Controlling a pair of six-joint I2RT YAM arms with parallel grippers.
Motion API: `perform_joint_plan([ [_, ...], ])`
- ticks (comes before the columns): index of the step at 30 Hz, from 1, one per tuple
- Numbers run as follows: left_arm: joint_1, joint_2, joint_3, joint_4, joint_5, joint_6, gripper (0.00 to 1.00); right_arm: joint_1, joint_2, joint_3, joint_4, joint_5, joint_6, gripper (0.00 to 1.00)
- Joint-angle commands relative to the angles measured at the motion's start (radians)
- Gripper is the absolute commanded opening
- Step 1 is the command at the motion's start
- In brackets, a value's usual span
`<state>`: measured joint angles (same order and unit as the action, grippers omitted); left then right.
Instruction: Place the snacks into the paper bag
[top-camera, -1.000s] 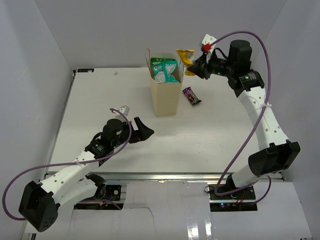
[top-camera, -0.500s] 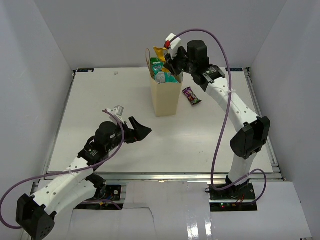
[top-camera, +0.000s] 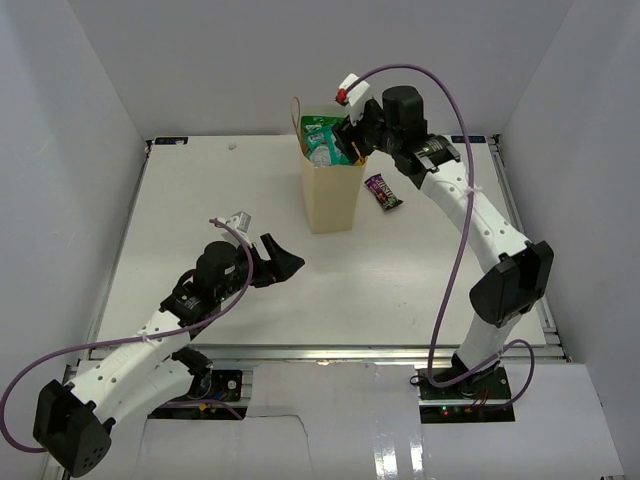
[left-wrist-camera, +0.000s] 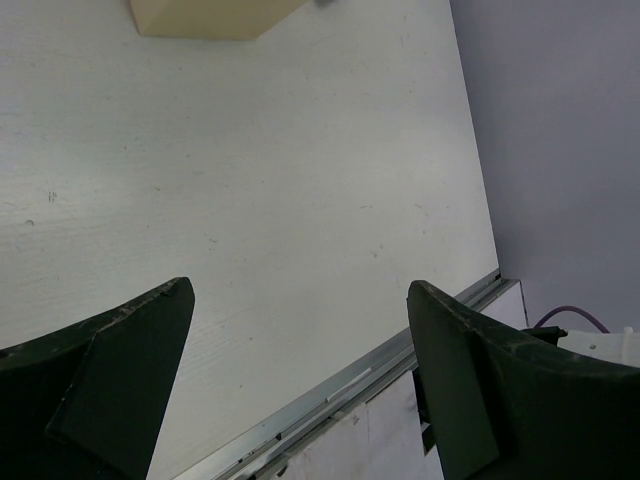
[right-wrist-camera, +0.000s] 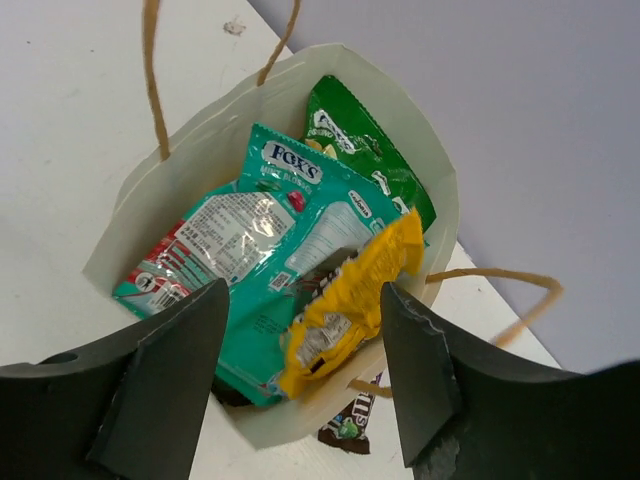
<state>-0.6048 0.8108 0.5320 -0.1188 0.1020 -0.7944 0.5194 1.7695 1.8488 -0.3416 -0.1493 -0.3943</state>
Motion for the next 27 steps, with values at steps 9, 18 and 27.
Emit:
perform_joint_plan([
  [9,0.002,-0.016,0.005,0.011,-0.005,0.014,0.98,-0.221,-0.326,-0.221,-0.046,-0.335,0.066,0.73],
  [18,0.002,0.062,0.028,0.051,0.034,0.026,0.98,-0.440,0.015,-0.257,-0.169,-0.345,0.246,0.73],
  [27,0.002,0.053,0.025,0.081,0.027,-0.106,0.98,-0.409,0.375,0.007,-0.214,-0.309,0.082,0.78],
])
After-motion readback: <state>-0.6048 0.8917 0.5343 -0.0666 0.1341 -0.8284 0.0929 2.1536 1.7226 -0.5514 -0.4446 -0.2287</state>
